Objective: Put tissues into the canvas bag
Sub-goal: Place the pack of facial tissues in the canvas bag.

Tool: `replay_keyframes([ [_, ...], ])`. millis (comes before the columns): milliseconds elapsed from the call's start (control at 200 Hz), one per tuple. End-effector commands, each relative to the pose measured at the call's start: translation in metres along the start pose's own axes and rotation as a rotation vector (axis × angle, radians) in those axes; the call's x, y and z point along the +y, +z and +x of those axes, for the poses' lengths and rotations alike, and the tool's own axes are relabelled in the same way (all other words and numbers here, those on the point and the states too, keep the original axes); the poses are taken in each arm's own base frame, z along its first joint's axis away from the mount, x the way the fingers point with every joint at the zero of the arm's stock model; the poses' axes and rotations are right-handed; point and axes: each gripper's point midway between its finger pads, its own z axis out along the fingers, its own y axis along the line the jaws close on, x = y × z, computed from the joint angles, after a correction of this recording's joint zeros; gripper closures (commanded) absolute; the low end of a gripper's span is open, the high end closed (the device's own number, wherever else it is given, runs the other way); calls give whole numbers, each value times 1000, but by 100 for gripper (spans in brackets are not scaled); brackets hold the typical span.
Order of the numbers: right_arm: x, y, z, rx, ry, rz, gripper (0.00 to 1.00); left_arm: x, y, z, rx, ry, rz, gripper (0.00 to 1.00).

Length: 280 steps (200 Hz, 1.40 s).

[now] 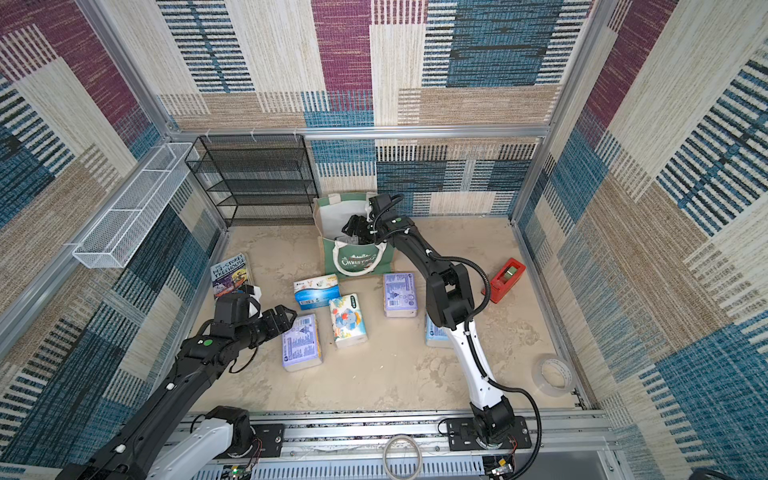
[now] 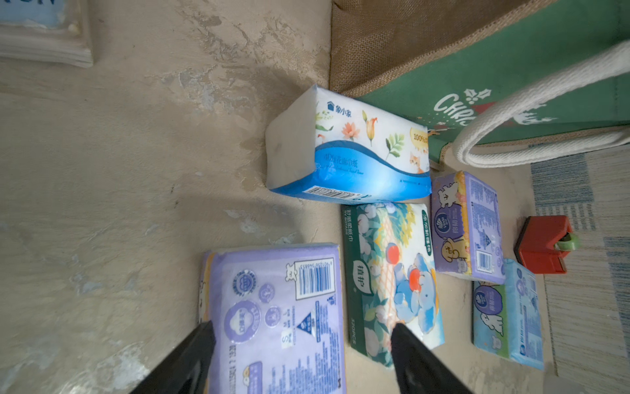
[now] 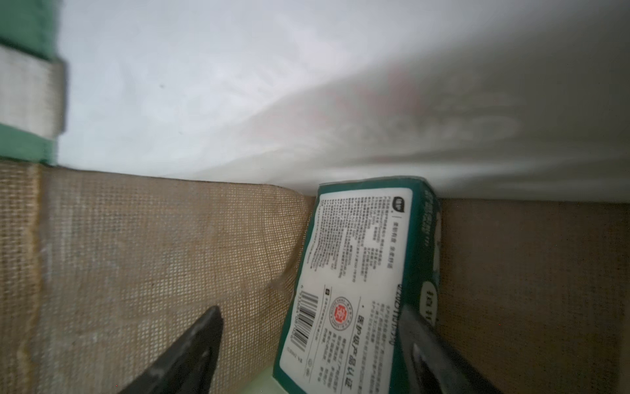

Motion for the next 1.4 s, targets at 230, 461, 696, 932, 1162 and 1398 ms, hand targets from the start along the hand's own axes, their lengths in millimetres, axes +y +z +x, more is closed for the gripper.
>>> replay_keyframes([
  [230,61,-52,-35,-113,-105,-126,1,-12,-11,-1,-5,-4,55,17],
  [461,92,-87,-46,-172,-211,-159,1,-15,-23,-4,-42,-17,68,19],
  [696,111,-119,-44,-205,-335,-179,0,-21,-27,0,-46,-40,94,22],
  [932,111,-151,-33,-273,-446,-148,3,-34,-22,11,-38,-5,96,24],
  [1162,93,-192,-7,-395,-523,-98,3,-53,-9,26,-30,39,89,25],
  [1398,60,-216,28,-443,-536,-42,5,-73,10,35,-14,65,105,27],
])
